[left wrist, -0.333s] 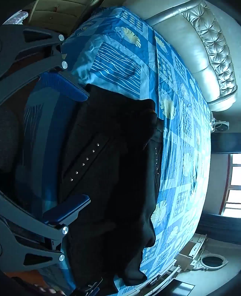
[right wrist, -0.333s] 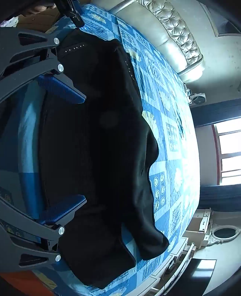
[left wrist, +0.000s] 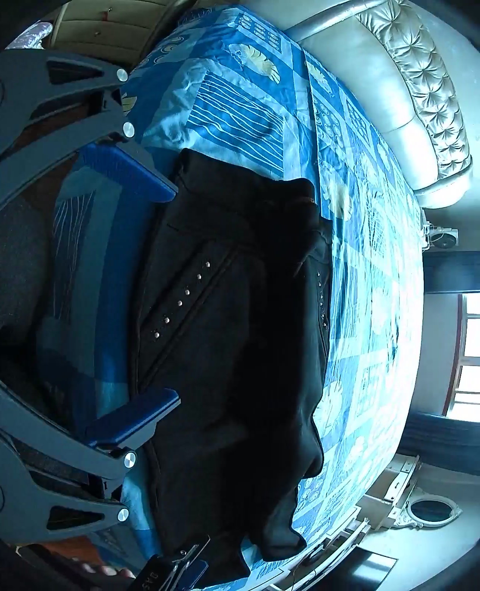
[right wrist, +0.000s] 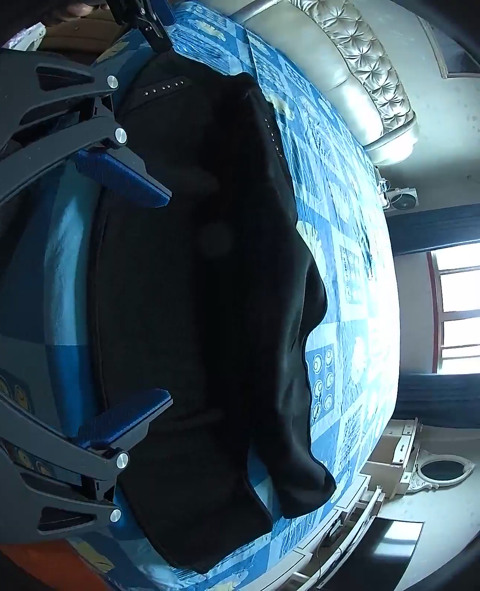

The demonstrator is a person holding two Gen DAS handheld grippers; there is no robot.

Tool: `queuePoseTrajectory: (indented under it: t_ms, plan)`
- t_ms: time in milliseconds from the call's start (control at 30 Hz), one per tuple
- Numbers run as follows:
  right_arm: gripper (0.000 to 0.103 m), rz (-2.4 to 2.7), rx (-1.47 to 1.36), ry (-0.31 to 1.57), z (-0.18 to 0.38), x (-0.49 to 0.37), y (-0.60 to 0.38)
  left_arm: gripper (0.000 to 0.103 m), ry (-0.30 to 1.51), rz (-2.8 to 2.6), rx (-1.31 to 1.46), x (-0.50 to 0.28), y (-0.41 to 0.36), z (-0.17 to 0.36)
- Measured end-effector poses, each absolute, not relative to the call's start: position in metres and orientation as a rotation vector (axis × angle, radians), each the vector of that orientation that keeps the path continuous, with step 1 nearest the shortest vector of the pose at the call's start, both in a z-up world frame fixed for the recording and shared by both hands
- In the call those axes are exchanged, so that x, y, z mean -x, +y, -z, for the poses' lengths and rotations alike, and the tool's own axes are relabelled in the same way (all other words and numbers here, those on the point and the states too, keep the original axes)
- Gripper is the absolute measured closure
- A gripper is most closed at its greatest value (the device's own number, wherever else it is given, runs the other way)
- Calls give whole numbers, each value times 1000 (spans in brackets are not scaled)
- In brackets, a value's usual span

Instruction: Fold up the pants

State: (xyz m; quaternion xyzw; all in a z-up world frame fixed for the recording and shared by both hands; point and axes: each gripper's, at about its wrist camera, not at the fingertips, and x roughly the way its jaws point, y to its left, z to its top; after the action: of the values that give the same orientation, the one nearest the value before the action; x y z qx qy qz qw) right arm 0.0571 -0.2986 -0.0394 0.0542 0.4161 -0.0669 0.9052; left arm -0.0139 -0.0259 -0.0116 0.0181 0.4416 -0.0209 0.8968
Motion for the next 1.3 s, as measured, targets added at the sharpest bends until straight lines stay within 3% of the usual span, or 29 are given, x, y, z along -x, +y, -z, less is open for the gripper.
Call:
queuePoseTrajectory:
  t_ms: [1300]
  plan:
    - [4,153,-103,876,48,-58,-297,2,909,60,-39,17,-28,9]
